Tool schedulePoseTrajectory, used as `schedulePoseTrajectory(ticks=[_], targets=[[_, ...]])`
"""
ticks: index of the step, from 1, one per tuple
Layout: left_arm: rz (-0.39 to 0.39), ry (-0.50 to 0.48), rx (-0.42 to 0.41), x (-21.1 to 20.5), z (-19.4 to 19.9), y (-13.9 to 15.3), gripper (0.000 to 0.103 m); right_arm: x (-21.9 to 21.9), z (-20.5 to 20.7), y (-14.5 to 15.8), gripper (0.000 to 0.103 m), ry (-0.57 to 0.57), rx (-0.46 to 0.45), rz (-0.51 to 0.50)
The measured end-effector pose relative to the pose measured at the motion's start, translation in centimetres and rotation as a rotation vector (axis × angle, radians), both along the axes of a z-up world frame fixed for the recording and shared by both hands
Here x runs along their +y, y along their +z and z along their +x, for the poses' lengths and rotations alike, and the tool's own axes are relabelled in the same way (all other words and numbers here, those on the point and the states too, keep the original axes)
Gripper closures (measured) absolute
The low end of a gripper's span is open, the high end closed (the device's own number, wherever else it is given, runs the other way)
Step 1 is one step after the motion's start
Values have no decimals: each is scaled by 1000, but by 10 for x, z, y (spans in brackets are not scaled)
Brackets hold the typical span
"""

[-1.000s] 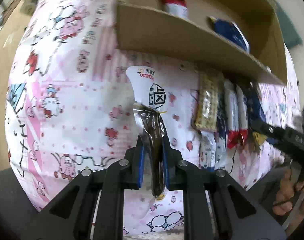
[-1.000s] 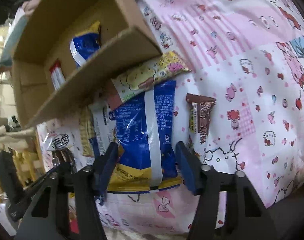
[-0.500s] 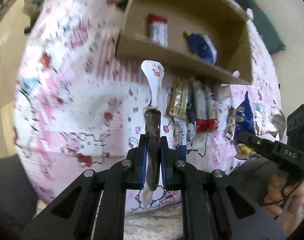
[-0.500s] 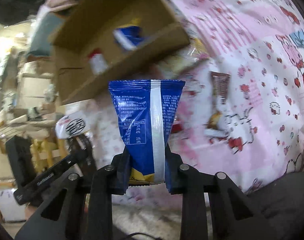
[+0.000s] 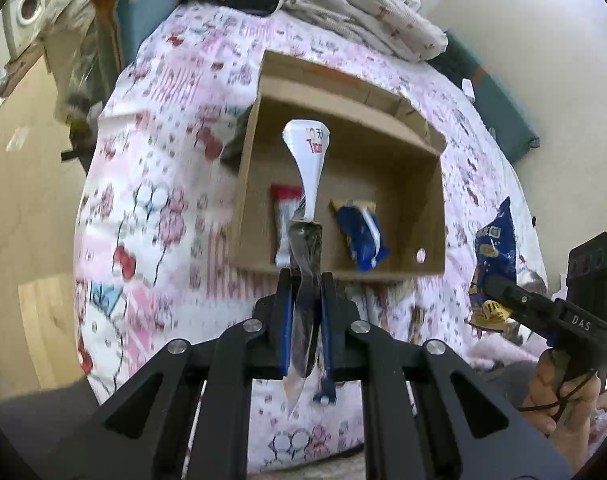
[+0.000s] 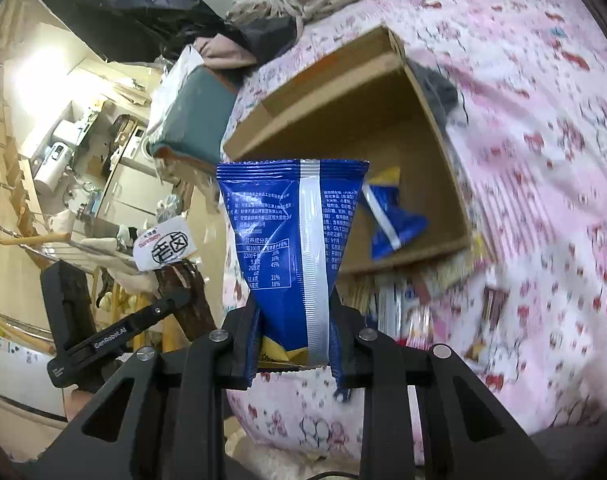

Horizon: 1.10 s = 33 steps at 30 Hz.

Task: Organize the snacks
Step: 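Lower both held packs into the box and open both tools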

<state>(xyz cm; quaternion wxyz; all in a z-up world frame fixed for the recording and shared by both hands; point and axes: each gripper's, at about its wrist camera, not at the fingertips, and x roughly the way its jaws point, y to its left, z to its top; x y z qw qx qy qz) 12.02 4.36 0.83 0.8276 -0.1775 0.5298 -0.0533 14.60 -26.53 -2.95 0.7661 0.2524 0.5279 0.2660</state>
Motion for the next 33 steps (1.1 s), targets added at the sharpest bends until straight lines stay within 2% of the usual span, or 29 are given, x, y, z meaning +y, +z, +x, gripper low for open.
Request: schedulePoseTrajectory(ticks=[6,13,16,19,22,28,33], targets=[[27,-12,-28,-5,43,3,94,2,31,-2,74,-17,-37,-25],[99,-29,-26,-13,82,-18,94,14,64,-25,74,-19,-33,-90],[145,-33,-36,-18,87,-31,94,15,71,-37,74,-42,-41,-126],[168,-61,-44,-25,87,-45,94,12,72,-59,74,-68,-27,-93],[165,-57,-29,-26,94,-57,94,16,73,-79,74,-73,1,-165],[196,-35,-26,-27,100,-70,94,33,77,-72,74,-18,-47,-206],[211,-39,-24,-29,99,-74,94,37,76,-78,74,-7,-27,-228]])
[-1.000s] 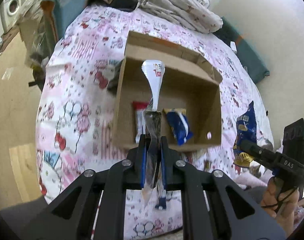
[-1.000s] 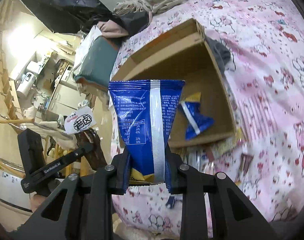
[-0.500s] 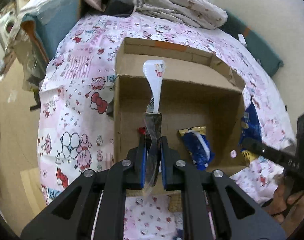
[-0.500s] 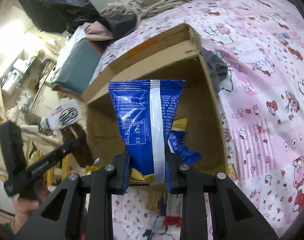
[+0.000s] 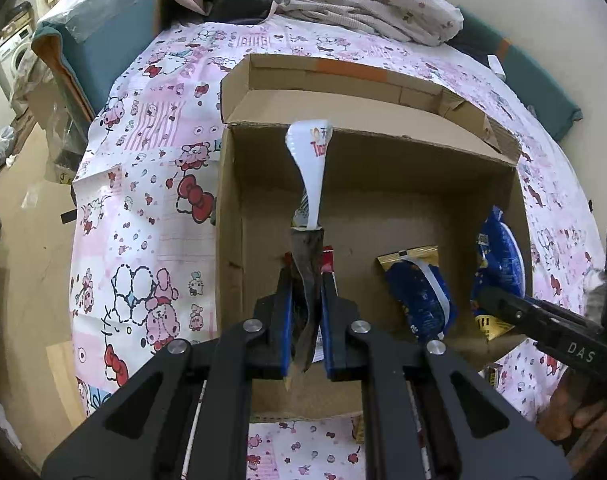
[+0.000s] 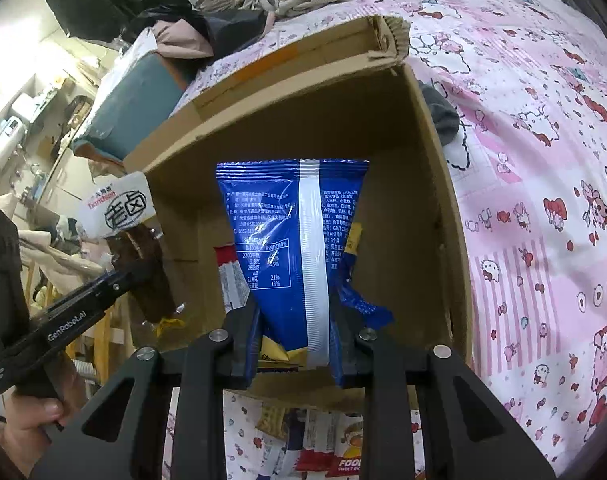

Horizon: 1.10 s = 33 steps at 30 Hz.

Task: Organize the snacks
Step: 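Lower both held packs into the box and open both tools, then grasp a white stick snack with the left tool while the right tool grasps the chocolate bar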

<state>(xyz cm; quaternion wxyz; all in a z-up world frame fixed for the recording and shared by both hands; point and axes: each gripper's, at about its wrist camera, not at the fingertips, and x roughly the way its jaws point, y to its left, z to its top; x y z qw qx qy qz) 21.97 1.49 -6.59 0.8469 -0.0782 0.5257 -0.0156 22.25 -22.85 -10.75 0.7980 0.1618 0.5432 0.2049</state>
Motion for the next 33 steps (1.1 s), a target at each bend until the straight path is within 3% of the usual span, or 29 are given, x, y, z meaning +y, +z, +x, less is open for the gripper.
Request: schedulePoseTrajectory(ticks=[12,14,15,16,17,18,20,26,33], targets=[[-18,-19,24,-7,0,-2,92,15,6,1,71,36,-8,-57],[-9,-31,19,-8,-1,0,91,17,7,3,63,40,-14,-60],[-6,-31,17,-8,-2,0,81,18,6,4,58,45,-23,-57],[-1,-27,15,-8,-2,1,71,19,5,6,37,48,-36,-54],[5,-15,10,-7,-3,3,46,19,4,9,21,45,-53,-56],[10,1,-1,-6,-5,5,25,19,2,12,19,44,-75,-60],[11,20,-25,-4,-8,9,17,21,1,17,19,59,-95,-57],[-8,8,-34,-3,-12,12,17,18,-3,20,19,62,-99,-49],[23,9,-76,-3,-23,21,17,24,-11,25,19,76,-126,-86]])
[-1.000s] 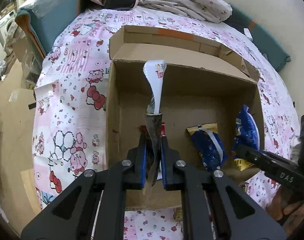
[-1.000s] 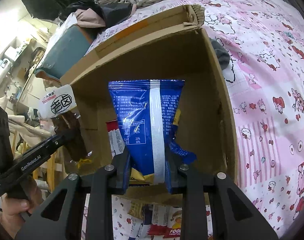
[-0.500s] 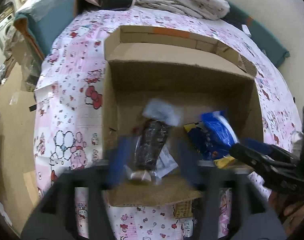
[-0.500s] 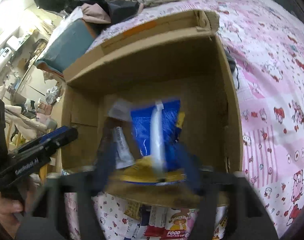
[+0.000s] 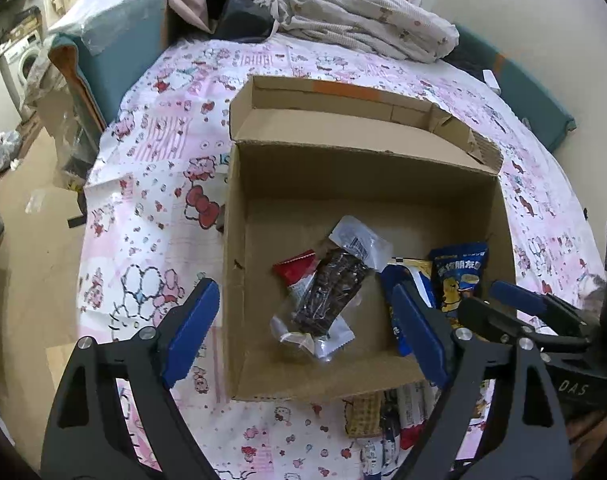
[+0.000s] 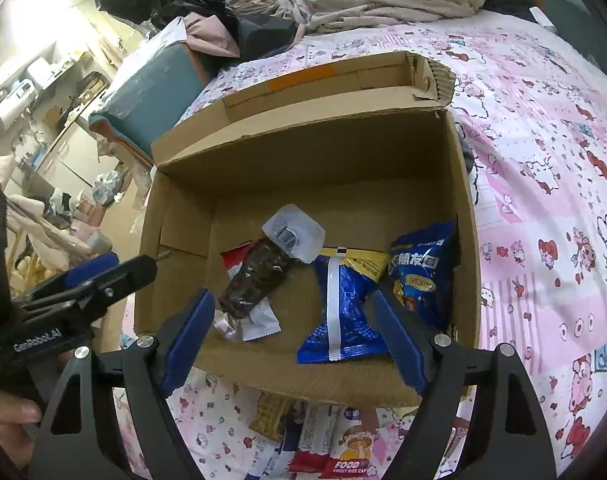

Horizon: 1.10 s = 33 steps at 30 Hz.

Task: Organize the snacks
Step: 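Grasp a white stick snack with the left tool while the right tool grasps the chocolate bar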

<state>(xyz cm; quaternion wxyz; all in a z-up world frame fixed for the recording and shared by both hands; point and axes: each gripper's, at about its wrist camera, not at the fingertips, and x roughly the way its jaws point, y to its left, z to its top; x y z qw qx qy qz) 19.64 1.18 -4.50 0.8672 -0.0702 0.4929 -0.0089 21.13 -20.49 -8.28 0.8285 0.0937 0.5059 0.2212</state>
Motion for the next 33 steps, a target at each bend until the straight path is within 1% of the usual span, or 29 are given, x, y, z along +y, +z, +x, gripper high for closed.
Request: schedulePoseTrajectory(ticks=[2,8,13,16,24,29,31,33], targets=[[12,-8,-8,-1,-4,2,17,-3,-3,0,19,-8,4,4],[6,-1,-23,3,-17,12,17,-15,-15,7,19,-33,6,9],[-25,15,-4,7,-35,11,17,-27,-32,12,19,-54,7,23],[-22,19,6,7,-47,9,17,-34,-44,10,19,-73,29,49],[-22,41,19,13,-75,6,17,-46,-72,9,19,-102,59,71],[-26,67,44,18,-87,-1,17,-57,-87,-3,19,-142,111,50],[-22,78,63,20,-90,-7,17,-63,-91,-15,19,-172,157,2],[-19,91,99,19,-92,-17,17,-69,-90,-25,19,-206,206,-1]])
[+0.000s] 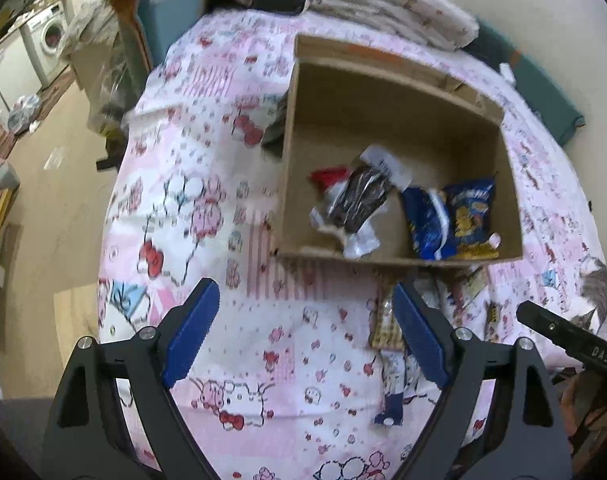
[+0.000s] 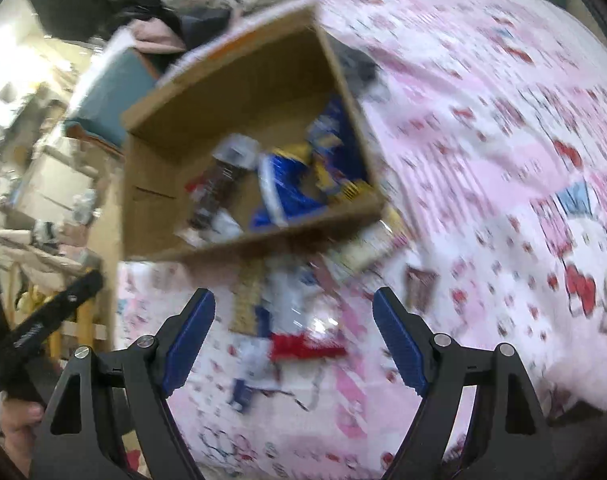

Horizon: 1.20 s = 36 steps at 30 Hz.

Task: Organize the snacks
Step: 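Grasp a white stick snack with the left tool while the right tool grasps the chocolate bar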

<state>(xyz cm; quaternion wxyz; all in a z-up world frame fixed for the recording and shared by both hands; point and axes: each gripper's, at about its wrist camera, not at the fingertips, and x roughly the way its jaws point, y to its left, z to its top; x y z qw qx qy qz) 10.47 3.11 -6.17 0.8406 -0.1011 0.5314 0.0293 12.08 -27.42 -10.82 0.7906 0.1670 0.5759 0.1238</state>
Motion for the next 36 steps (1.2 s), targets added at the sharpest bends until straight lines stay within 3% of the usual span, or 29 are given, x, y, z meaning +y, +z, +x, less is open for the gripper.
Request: schedulePoseTrajectory(ticks=[4,7,13,15,18,20,22,23,24,27,31,34,36], targets=[[-13,-15,103,-12,-2,-29,17,-18,3,-13,19,-75,58,29],[-74,-70,199,-33,-7,-57,20,-30,4,-17,19,-119,81,51],[-111,-202,331,-78,-14,-96,46,-38,6,-17,19,-142,81,58],[-98,-227,352,-86,-13,-106,60,-38,6,-16,19,-144,75,54],[-81,-238,363,-92,-13,-114,60,-38,6,-17,19,-145,77,54],[-58,-255,368,-97,-14,-116,61,-37,5,-17,19,-143,79,52],[-45,-262,364,-98,-16,-116,69,-37,6,-18,19,-143,81,49],[-41,-267,367,-99,-16,-117,85,-37,7,-19,19,-144,83,50],[-35,-277,382,-99,-17,-117,89,-36,7,-19,19,-144,84,51],[-75,-267,367,-90,-24,-103,89,-39,8,-22,19,-151,91,49],[-132,-221,327,-68,-34,-80,89,-47,12,-38,21,-181,143,-36],[-143,-189,309,-57,-40,-70,89,-41,19,-58,36,-145,208,-108],[-147,-162,304,-53,-40,-68,89,-32,23,-66,36,-115,224,-169]])
